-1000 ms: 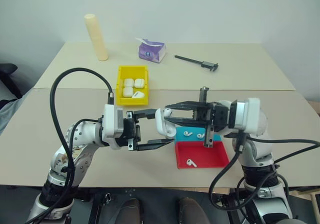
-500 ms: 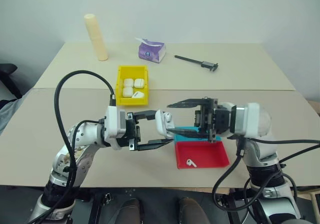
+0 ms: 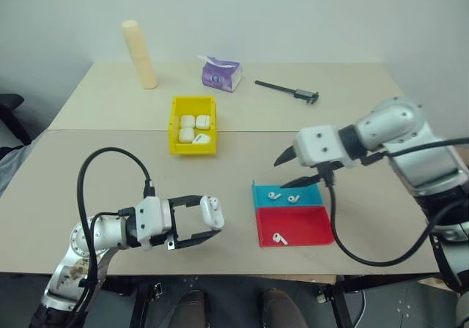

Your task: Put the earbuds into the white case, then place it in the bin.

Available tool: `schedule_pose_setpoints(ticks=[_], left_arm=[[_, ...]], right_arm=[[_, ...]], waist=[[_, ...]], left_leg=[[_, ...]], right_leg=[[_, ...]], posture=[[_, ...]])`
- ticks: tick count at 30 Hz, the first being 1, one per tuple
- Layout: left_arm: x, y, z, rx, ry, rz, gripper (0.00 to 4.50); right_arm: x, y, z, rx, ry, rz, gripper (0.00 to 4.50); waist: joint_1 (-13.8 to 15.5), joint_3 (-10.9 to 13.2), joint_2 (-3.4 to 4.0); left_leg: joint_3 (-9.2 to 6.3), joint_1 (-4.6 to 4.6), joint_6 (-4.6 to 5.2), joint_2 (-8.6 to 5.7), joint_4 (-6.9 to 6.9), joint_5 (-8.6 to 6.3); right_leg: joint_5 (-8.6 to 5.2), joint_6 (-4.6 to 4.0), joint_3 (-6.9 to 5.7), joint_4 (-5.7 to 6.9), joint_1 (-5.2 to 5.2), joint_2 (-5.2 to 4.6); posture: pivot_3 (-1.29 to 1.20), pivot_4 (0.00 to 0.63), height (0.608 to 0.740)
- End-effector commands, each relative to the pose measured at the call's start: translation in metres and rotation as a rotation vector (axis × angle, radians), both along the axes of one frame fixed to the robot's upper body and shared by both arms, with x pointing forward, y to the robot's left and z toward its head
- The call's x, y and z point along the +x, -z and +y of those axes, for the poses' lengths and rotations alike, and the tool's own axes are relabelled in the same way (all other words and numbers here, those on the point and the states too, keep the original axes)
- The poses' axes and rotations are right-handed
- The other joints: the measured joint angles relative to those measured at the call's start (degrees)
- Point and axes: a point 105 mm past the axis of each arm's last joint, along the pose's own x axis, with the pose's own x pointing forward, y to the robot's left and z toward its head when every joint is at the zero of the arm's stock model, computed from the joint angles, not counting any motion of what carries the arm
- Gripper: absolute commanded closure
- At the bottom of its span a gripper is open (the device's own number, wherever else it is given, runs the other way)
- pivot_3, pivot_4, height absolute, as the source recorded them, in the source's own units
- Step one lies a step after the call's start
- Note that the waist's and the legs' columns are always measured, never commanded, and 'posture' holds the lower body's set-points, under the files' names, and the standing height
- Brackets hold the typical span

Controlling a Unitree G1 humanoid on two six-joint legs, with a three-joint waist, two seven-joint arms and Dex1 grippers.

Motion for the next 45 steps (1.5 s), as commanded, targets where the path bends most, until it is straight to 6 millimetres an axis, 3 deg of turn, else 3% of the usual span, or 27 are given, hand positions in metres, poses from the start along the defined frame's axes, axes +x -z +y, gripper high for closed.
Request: schedule_pose_setpoints(ticks=[1, 9, 24, 45], left_arm=[[-0.001, -0.006, -0.006, -0.023, -0.007, -0.059, 1.73], [-0.001, -0.009, -0.012, -0.018, -0.015, -0.089, 1.73], [-0.002, -0.009, -0.011, -0.022, -0.046, -0.092, 1.73], [-0.001, -0.005, -0.01, 0.0, -0.047, -0.095, 1.73]], right_arm=[[0.005, 0.003, 0.012, -0.076, -0.086, -0.062, 1.74], [0.021, 0.026, 0.02, -0.267, -0.212, -0.122, 1.74], [0.035, 0.054, 0.026, -0.375, -0.261, -0.129, 1.74], [0.036, 0.071, 0.02, -0.439, -0.284, -0.107, 1.74]], waist=[[0.06, 0.0, 0.0], [0.11, 0.01, 0.01], [0.0, 0.01, 0.02], [-0.05, 0.0, 0.02]], left_leg=[[0.03, -0.03, 0.0, 0.0, 0.0, 0.0], [0.14, -0.07, 0.0, 0.0, 0.03, 0.0], [0.18, 0.0, -0.01, 0.02, 0.02, 0.01], [0.18, 0.12, -0.01, 0.03, 0.02, 0.01]], right_leg=[[0.0, 0.0, 0.0, 0.0, -0.01, 0.0], [0.01, 0.01, -0.04, 0.02, -0.02, 0.0], [0.0, -0.02, -0.02, 0.07, 0.0, 0.0], [0.0, -0.03, -0.02, 0.11, 0.08, 0.01]], posture=[[0.0, 0.15, 0.74], [0.0, 0.15, 0.74], [0.0, 0.15, 0.74], [0.0, 0.15, 0.74]])
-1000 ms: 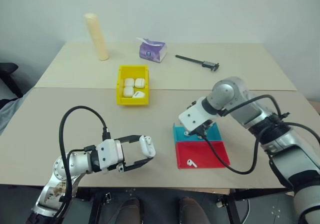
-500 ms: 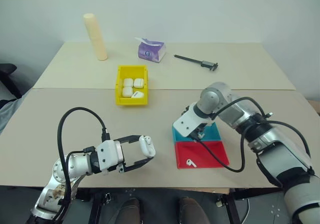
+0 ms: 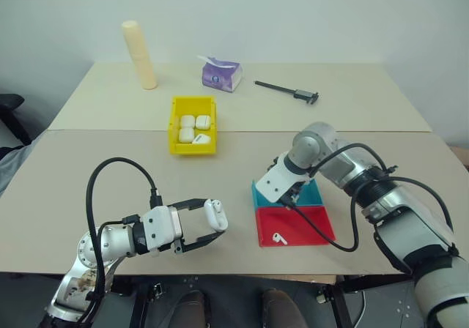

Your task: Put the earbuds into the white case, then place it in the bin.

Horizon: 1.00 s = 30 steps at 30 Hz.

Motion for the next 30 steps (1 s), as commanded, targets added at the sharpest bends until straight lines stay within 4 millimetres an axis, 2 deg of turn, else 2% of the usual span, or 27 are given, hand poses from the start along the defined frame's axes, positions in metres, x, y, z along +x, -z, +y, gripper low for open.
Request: schedule_pose_setpoints(ticks=[1, 5, 6, 7, 22, 23, 24, 30], left_arm=[[-0.0028, -0.0073, -0.0019, 0.003, 0.017, -0.052, 1.73], [-0.0023, -0.0072, -0.0014, 0.004, 0.014, -0.054, 1.73], [-0.0021, -0.0071, -0.0014, 0.005, 0.014, -0.054, 1.73], [-0.002, -0.007, -0.0014, 0.005, 0.014, -0.053, 1.73], [-0.0008, -0.0059, -0.0011, 0.012, 0.012, -0.056, 1.73], [-0.0008, -0.0057, -0.0011, 0.012, 0.011, -0.055, 1.73], [-0.0009, -0.0055, -0.001, 0.013, 0.01, -0.055, 1.73], [-0.002, -0.0043, -0.0004, 0.019, 0.009, -0.054, 1.73]], right_arm=[[0.0, -0.0009, -0.0006, -0.014, -0.021, -0.011, 1.74], [-0.0033, 0.0008, -0.0012, -0.018, -0.035, 0.001, 1.74], [-0.0029, 0.0015, -0.0012, -0.017, -0.035, -0.004, 2.16], [-0.0021, 0.0017, -0.0003, -0.012, -0.031, -0.008, 2.35], [-0.0045, 0.0034, 0.0011, -0.014, -0.052, 0.0, 2.35], [-0.0042, 0.0039, 0.0001, -0.02, -0.054, -0.002, 2.71], [-0.0032, 0.0043, 0.0, -0.019, -0.05, -0.007, 2.87], [-0.0031, 0.0063, 0.0003, -0.015, -0.045, -0.009, 2.87]], waist=[[0.0, 0.0, 0.0], [0.01, 0.0, 0.0], [0.02, 0.0, 0.0], [0.01, 0.0, 0.0], [-0.01, 0.0, 0.0], [-0.01, 0.0, 0.0], [-0.03, 0.0, 0.0], [-0.03, 0.0, 0.0]], left_leg=[[0.0, 0.01, 0.0, 0.0, 0.0, 0.0], [0.0, 0.0, 0.0, 0.0, 0.0, 0.0], [0.0, 0.0, 0.0, 0.0, 0.0, 0.0], [0.0, 0.0, 0.0, 0.0, 0.0, 0.0], [0.0, 0.0, 0.0, 0.0, 0.0, 0.0], [0.0, 0.0, 0.0, 0.0, 0.0, 0.0], [0.0, 0.0, 0.0, 0.0, 0.0, 0.0], [0.0, 0.01, 0.0, 0.0, 0.0, 0.0]], right_leg=[[0.0, 0.0, 0.0, 0.0, 0.0, 0.0], [0.0, -0.01, 0.0, 0.0, 0.0, 0.0], [0.0, -0.01, 0.0, 0.0, 0.0, 0.0], [0.0, -0.01, 0.0, 0.0, 0.0, 0.0], [0.0, -0.01, 0.0, 0.01, 0.0, 0.0], [0.0, -0.01, 0.0, 0.01, 0.0, 0.0], [0.0, -0.01, 0.0, 0.0, 0.0, 0.0], [0.0, -0.01, 0.0, 0.01, 0.0, 0.0]], posture=[[0.0, 0.15, 0.74], [0.0, 0.15, 0.74], [0.0, 0.15, 0.74], [0.0, 0.15, 0.74], [0.0, 0.15, 0.74], [0.0, 0.15, 0.74], [0.0, 0.15, 0.74], [0.0, 0.15, 0.74]])
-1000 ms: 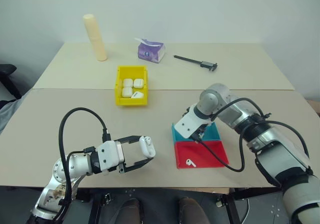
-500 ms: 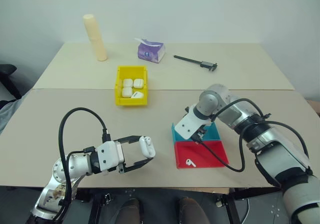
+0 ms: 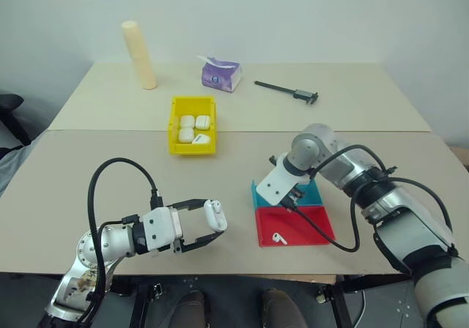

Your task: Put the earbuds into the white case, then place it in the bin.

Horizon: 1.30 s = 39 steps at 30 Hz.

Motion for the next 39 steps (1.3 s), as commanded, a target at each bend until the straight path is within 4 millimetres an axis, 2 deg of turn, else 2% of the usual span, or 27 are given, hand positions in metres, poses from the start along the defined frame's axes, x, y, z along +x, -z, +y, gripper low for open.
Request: schedule_pose_setpoints(ticks=[1, 7, 9, 19, 24, 28, 35, 39], left_arm=[[-0.003, -0.006, -0.002, -0.003, 0.013, -0.041, 1.73], [-0.002, -0.006, -0.001, -0.002, 0.014, -0.045, 1.73], [-0.002, -0.006, -0.001, -0.001, 0.015, -0.046, 1.73], [-0.001, -0.005, -0.002, 0.001, 0.018, -0.05, 1.73], [0.001, -0.008, -0.002, -0.007, 0.022, -0.056, 1.73], [0.005, -0.009, -0.001, -0.003, 0.033, -0.06, 1.73], [0.01, -0.009, -0.002, 0.002, 0.059, -0.063, 1.73], [0.012, -0.013, -0.003, -0.005, 0.065, -0.072, 1.73]], right_arm=[[-0.002, 0.005, 0.0, 0.008, -0.003, 0.009, 2.87], [-0.003, 0.007, -0.002, 0.001, -0.01, 0.009, 2.87], [-0.004, 0.008, -0.002, 0.002, -0.013, 0.013, 3.23], [-0.006, 0.007, -0.001, 0.027, 0.004, 0.003, 3.23], [-0.008, -0.01, 0.0, 0.13, 0.059, 0.0, 3.23], [-0.013, -0.024, -0.006, 0.211, 0.118, 0.015, 3.23], [-0.012, -0.026, -0.008, 0.242, 0.165, 0.006, 3.23], [-0.006, -0.052, -0.006, 0.391, 0.24, -0.004, 3.23]], waist=[[0.0, 0.0, 0.0], [-0.02, -0.01, 0.0], [-0.02, -0.01, 0.0], [-0.1, -0.02, -0.01], [0.01, -0.01, -0.01], [0.12, 0.0, 0.0], [0.03, -0.01, 0.0], [0.1, 0.0, -0.01]], left_leg=[[0.0, 0.0, 0.0, 0.0, 0.0, 0.0], [0.0, 0.03, 0.0, 0.0, 0.0, 0.0], [0.0, 0.04, 0.0, 0.0, 0.0, 0.0], [0.0, 0.04, 0.0, 0.01, 0.0, 0.0], [0.0, 0.02, 0.0, 0.01, 0.0, 0.0], [0.0, -0.08, 0.0, 0.0, 0.0, 0.0], [0.0, -0.06, 0.0, 0.0, 0.0, 0.0], [0.0, -0.11, 0.0, -0.01, 0.0, 0.0]], right_leg=[[0.0, 0.0, 0.0, 0.0, 0.0, 0.0], [0.0, 0.0, 0.0, 0.0, 0.03, 0.0], [0.0, 0.0, 0.0, 0.0, 0.04, 0.0], [0.0, -0.01, 0.0, 0.0, 0.04, 0.0], [0.0, -0.01, 0.0, 0.0, 0.02, 0.0], [0.0, -0.01, -0.01, -0.01, -0.05, -0.01], [0.0, -0.01, -0.01, 0.0, -0.05, 0.01], [0.0, 0.0, 0.0, -0.01, -0.08, 0.01]], posture=[[0.0, 0.15, 0.74], [0.0, 0.15, 0.74], [0.0, 0.15, 0.74], [0.0, 0.15, 0.74], [0.0, 0.15, 0.74], [0.0, 0.15, 0.74], [0.0, 0.15, 0.74], [0.0, 0.15, 0.74]])
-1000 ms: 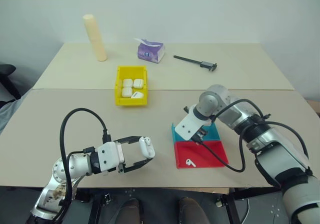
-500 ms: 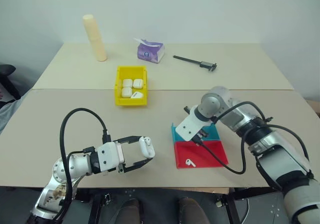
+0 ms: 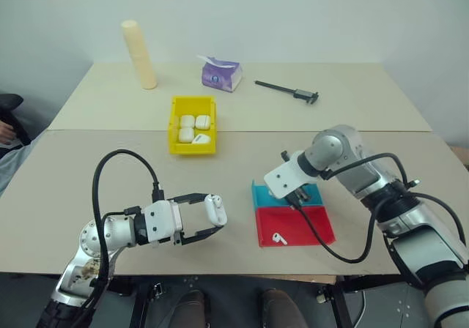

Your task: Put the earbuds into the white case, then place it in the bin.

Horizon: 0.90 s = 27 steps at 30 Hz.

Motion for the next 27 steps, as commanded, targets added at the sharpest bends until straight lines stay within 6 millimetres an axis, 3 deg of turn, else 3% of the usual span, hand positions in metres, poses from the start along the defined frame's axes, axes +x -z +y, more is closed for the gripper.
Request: schedule_pose_setpoints(ticks=[1, 6, 11, 20, 27], left_arm=[[0.0, -0.013, -0.005, -0.035, 0.029, -0.047, 1.73], [0.005, -0.028, -0.012, -0.123, 0.056, -0.06, 1.73], [0.011, -0.057, -0.028, -0.252, 0.147, -0.066, 1.73], [0.015, -0.1, -0.051, -0.39, 0.306, -0.05, 1.73], [0.012, -0.108, -0.056, -0.396, 0.39, -0.026, 1.73]], right_arm=[[0.005, -0.044, 0.003, 0.202, 0.068, -0.052, 3.23], [-0.007, -0.095, -0.006, 0.517, 0.158, -0.036, 3.23], [-0.043, -0.151, -0.015, 0.966, 0.205, 0.032, 3.23], [-0.103, -0.178, -0.014, 1.369, 0.126, 0.242, 3.23], [-0.122, -0.174, -0.005, 1.446, 0.128, 0.391, 3.23]], waist=[[0.06, 0.01, 0.0], [0.33, 0.02, 0.0], [0.62, 0.02, 0.0], [0.16, 0.02, -0.02], [-0.07, 0.02, -0.02]], left_leg=[[0.0, 0.0, 0.0, 0.0, 0.0, 0.0], [-0.04, -0.03, 0.0, 0.0, 0.0, 0.0], [-0.1, -0.08, 0.0, -0.01, 0.01, 0.0], [-0.52, -0.06, 0.0, -0.03, 0.03, 0.0], [-0.54, -0.06, 0.0, -0.05, 0.02, 0.0]], right_leg=[[0.0, 0.0, 0.0, 0.0, 0.0, 0.0], [0.0, 0.0, -0.05, -0.04, 0.04, -0.02], [0.01, 0.02, -0.06, -0.02, 0.03, -0.03], [0.02, 0.06, -0.03, -0.02, 0.11, 0.03], [0.02, 0.08, -0.01, -0.04, 0.13, 0.04]], posture=[[0.0, 0.15, 0.74], [0.0, 0.15, 0.74], [0.0, 0.15, 0.74], [0.0, 0.15, 0.74], [0.0, 0.15, 0.74]])
